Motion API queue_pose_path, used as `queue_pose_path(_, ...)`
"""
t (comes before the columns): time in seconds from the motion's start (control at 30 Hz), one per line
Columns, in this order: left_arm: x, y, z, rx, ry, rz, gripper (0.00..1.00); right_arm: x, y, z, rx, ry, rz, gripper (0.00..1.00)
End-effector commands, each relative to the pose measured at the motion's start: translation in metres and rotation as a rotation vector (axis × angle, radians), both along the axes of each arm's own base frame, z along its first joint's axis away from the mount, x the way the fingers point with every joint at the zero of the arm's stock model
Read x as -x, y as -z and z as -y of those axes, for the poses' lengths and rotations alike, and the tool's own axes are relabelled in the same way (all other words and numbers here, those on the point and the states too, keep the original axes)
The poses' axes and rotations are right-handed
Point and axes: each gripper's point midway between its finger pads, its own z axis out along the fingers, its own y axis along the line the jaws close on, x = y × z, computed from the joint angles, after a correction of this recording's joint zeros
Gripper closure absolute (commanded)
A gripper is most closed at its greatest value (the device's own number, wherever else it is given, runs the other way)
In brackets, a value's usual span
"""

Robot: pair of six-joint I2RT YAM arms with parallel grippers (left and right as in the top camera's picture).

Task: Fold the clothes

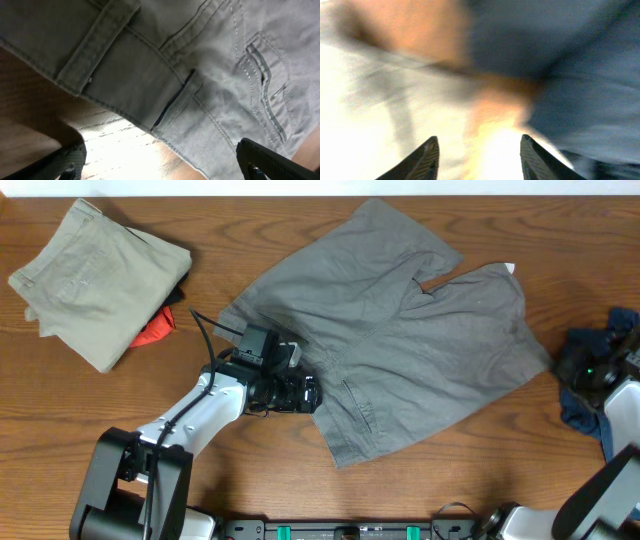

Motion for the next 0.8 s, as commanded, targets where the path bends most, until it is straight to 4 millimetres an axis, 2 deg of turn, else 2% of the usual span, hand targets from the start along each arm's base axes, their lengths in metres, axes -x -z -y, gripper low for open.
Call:
queue_pose_path(0.0, 0.011, 0.015, -0.001, -0.008, 0.015, -0.059, 0.02, -0.015, -0.020, -0.047, -0.081, -0.211, 0.101, 0.48)
queue_pose_path(0.1, 0.018, 0.021, 0.006, 0.030, 0.027, -0.108, 0.02, -0.014, -0.017, -0.065, -0.082, -0.274, 0.076, 0.47)
queue_pose_path(0.17, 0.019, 0.027, 0.006, 0.033, 0.029, -0.128, 0.01, -0.013, -0.014, -0.070, -0.067, -0.286, 0.051, 0.47)
queue_pose_path(0.2, 0.019, 0.030, 0.007, 0.032, 0.029, -0.132, 0.05, -0.012, -0.012, -0.071, -0.055, -0.288, 0.034, 0.47)
queue_pose_path(0.23, 0.019, 0.032, 0.008, 0.038, 0.030, -0.135, 0.12, -0.010, -0.010, -0.071, -0.041, -0.290, 0.015, 0.47)
queue_pose_path(0.33, 0.013, 0.037, 0.013, 0.062, 0.036, -0.120, 0.23, -0.004, -0.005, -0.071, -0.007, -0.287, -0.037, 0.46)
queue_pose_path(0.43, 0.000, 0.036, 0.016, 0.075, 0.061, -0.050, 0.51, 0.003, 0.000, -0.072, 0.004, -0.286, -0.080, 0.46)
queue_pose_path(0.5, -0.014, 0.035, 0.010, 0.049, 0.035, -0.008, 0.74, 0.007, 0.001, -0.073, -0.001, -0.286, -0.098, 0.46)
queue_pose_path(0.53, -0.024, 0.034, 0.003, 0.024, 0.004, 0.009, 0.79, 0.009, 0.002, -0.074, -0.003, -0.285, -0.107, 0.46)
queue_pose_path(0.63, -0.055, 0.025, -0.018, -0.028, -0.092, 0.060, 0.81, 0.014, 0.004, -0.076, -0.015, -0.285, -0.126, 0.46)
queue_pose_path(0.77, -0.107, -0.008, -0.044, -0.028, -0.192, 0.150, 0.81, 0.020, 0.006, -0.079, -0.028, -0.288, -0.149, 0.47)
